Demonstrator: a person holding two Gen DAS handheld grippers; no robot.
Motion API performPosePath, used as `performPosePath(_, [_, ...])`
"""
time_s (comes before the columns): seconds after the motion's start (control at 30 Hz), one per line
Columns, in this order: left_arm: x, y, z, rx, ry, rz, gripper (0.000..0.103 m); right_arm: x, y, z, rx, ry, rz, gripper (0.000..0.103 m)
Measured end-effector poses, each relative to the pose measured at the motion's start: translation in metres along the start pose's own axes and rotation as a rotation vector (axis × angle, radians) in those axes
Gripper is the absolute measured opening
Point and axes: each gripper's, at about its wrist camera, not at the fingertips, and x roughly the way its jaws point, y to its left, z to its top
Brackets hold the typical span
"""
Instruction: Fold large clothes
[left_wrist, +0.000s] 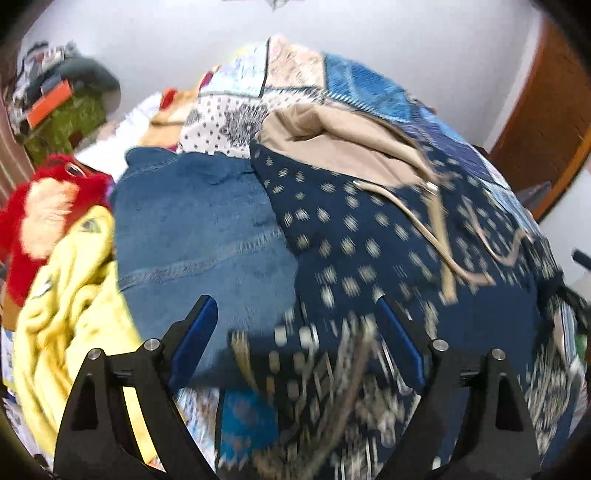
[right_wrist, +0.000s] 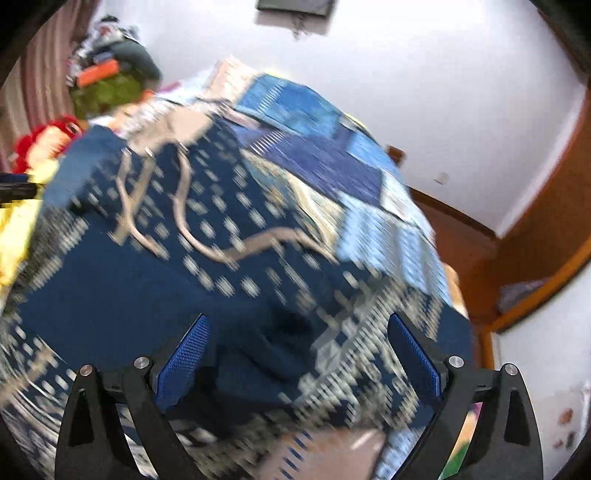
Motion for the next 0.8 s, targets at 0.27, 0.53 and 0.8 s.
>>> performPosePath(0.27, [0.091, 0.013, 0.030, -0.206, 0.145, -0.193, 0.081, 0.057, 0.022, 0.071, 0.005, -0.016, 0.118, 0.096])
performPosePath(0.53, [0.074, -0.019, 0.049, -0.021, 0.028, -0.158, 0.017, 0.161, 0.006, 0.104, 0.231, 0.167, 0.297, 0.031])
performPosePath(0.8, [0.047, -0.048, 0.122, 0.156, -0.128, 0.054, 0.005, 0.148, 0.028, 0.107, 0.103, 0.056, 0.125, 0.014])
